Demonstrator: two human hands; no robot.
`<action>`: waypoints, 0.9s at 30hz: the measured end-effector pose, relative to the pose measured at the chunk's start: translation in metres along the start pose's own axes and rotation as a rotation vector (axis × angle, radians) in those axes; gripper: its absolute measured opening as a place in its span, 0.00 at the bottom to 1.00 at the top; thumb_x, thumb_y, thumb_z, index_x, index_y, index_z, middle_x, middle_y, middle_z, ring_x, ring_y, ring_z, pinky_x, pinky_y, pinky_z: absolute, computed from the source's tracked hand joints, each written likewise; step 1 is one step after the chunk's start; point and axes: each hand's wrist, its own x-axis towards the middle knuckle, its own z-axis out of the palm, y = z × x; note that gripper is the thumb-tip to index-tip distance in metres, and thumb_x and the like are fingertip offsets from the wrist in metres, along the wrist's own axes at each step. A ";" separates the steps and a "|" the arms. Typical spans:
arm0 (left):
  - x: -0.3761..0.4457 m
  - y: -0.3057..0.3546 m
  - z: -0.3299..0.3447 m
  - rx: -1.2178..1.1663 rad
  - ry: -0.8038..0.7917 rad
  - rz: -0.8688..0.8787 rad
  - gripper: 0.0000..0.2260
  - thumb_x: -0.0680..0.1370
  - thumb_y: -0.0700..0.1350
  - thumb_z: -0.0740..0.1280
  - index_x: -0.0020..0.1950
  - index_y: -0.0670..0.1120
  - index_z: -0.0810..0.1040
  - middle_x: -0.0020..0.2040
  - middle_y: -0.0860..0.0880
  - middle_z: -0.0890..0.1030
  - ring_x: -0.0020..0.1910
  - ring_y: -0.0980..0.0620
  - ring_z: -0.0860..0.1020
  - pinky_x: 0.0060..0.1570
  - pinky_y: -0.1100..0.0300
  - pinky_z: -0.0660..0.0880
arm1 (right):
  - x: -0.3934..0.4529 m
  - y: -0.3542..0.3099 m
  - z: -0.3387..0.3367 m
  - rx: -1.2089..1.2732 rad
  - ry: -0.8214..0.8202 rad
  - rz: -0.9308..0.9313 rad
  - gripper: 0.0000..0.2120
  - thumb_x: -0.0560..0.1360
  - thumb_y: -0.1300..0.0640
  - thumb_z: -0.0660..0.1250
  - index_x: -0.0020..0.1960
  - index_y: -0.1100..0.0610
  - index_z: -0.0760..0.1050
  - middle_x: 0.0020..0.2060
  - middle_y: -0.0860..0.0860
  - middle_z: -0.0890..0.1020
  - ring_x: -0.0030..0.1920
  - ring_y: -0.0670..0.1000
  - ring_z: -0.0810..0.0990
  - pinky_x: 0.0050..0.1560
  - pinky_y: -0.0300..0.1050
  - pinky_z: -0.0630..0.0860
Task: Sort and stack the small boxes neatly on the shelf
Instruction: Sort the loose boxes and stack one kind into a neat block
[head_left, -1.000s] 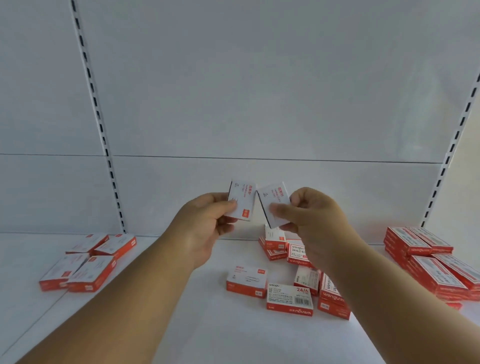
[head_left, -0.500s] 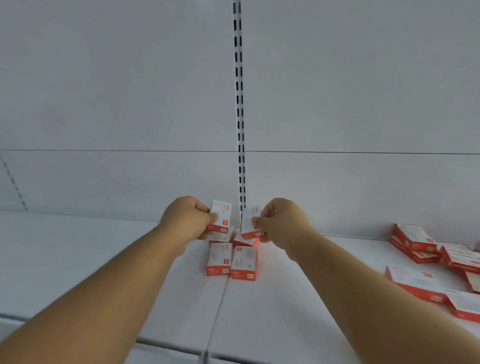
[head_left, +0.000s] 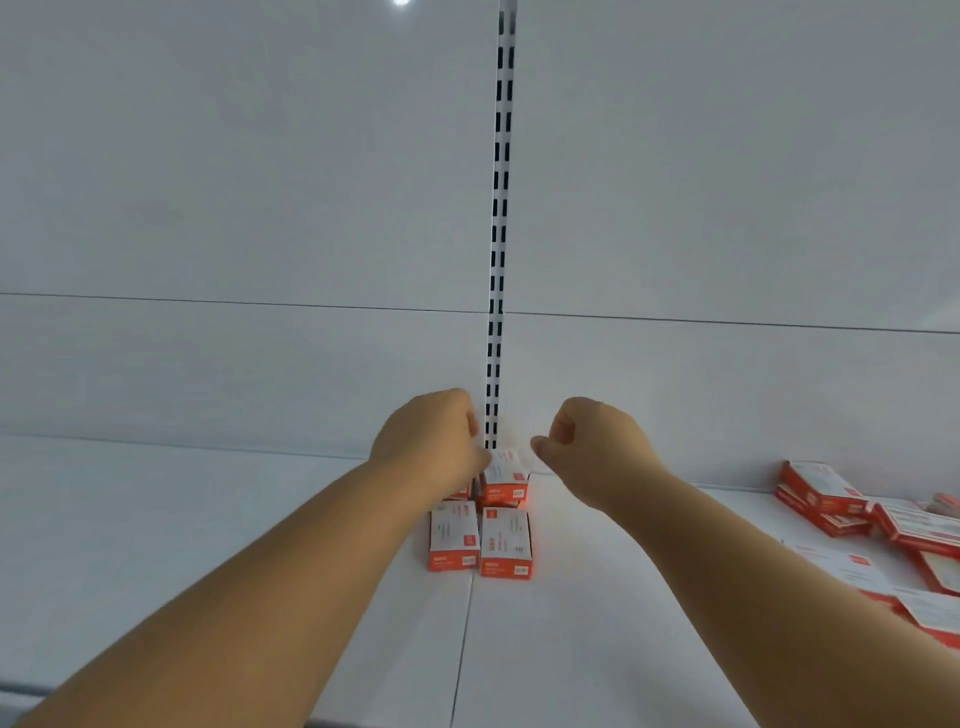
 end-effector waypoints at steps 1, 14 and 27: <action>-0.003 0.011 0.001 -0.033 -0.053 0.046 0.10 0.71 0.53 0.74 0.46 0.55 0.75 0.41 0.57 0.77 0.39 0.57 0.75 0.34 0.61 0.70 | -0.004 0.009 -0.010 0.005 0.025 -0.021 0.11 0.73 0.47 0.67 0.37 0.49 0.69 0.34 0.45 0.78 0.35 0.44 0.74 0.30 0.40 0.66; -0.028 0.192 0.054 -0.240 -0.324 0.364 0.10 0.71 0.54 0.75 0.48 0.57 0.78 0.45 0.58 0.80 0.41 0.60 0.77 0.37 0.63 0.71 | -0.043 0.172 -0.135 -0.122 0.051 -0.019 0.04 0.73 0.53 0.68 0.40 0.50 0.75 0.36 0.43 0.79 0.38 0.47 0.77 0.35 0.40 0.68; -0.029 0.278 0.096 -0.078 -0.522 0.324 0.21 0.72 0.54 0.73 0.64 0.60 0.76 0.57 0.61 0.77 0.54 0.59 0.76 0.47 0.64 0.73 | -0.042 0.267 -0.182 -0.574 -0.391 -0.055 0.19 0.75 0.50 0.66 0.65 0.52 0.74 0.57 0.49 0.80 0.56 0.53 0.79 0.56 0.49 0.78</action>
